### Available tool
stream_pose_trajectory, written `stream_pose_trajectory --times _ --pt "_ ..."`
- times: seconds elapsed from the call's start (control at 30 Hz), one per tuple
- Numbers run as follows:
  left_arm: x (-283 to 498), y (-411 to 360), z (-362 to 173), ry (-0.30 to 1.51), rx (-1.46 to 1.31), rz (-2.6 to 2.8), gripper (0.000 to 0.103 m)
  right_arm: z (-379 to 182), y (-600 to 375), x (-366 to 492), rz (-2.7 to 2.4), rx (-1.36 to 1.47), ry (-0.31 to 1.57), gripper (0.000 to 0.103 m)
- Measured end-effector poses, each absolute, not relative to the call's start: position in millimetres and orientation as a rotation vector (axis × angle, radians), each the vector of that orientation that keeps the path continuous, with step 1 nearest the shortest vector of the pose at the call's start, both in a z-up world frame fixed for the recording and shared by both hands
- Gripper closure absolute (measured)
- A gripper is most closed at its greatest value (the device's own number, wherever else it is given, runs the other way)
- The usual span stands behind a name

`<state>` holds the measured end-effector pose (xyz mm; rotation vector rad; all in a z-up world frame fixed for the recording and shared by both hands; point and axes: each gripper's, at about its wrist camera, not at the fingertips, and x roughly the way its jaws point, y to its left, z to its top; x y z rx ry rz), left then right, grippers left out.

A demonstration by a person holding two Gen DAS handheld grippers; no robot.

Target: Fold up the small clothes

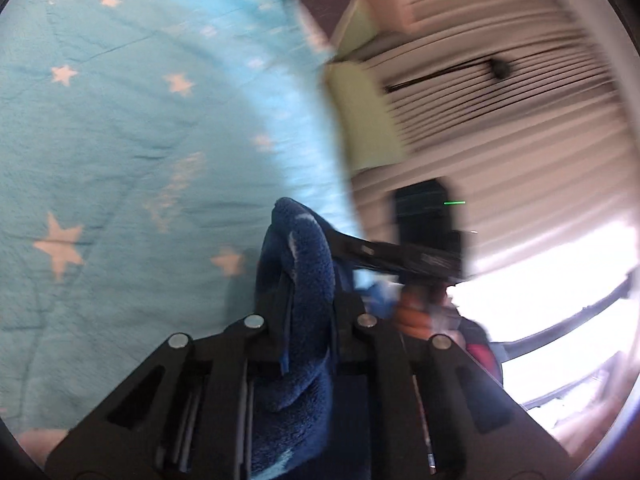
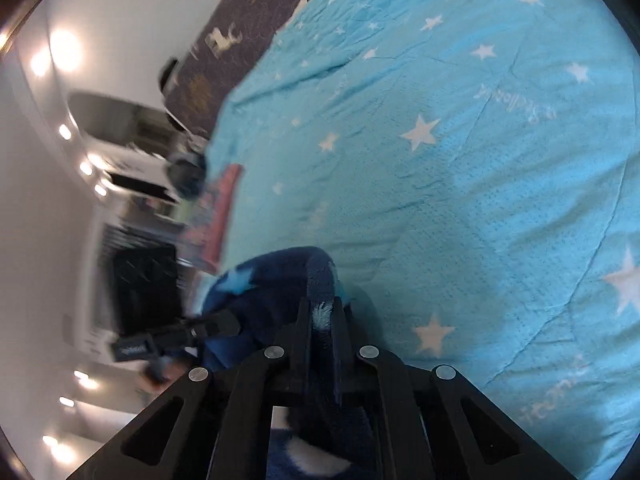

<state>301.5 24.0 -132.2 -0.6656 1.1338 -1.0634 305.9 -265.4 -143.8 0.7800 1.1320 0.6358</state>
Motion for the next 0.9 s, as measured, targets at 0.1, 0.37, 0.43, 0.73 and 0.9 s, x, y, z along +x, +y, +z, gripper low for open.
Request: stream_pose_trajectory --times 0.1,0.37,0.43,0.73,0.9 --pt "301.5 40.8 -136.1 1.087 -0.798 -1.148 0.088 -155.4 -305.5 303.4 0.694 1.041 1.055 0.097" --pt "310.2 60.8 -153.7 1.109 -0.871 -1.023 0.091 -181.5 -357.5 293.5 0.659 1.205 0.963 0.096" --pt "307.3 51.9 -142.4 1.096 -0.799 -0.995 0.091 -166.1 -347.9 291.8 0.622 1.051 0.990 0.094" --pt "315.3 -0.7 -143.0 1.233 -0.413 -0.825 0.093 -146.0 -260.7 305.8 0.581 0.649 1.205 0.067" --pt "329.7 35.9 -173.4 1.287 -0.595 -0.741 0.092 -174.3 -290.2 305.6 0.481 0.864 1.221 0.098"
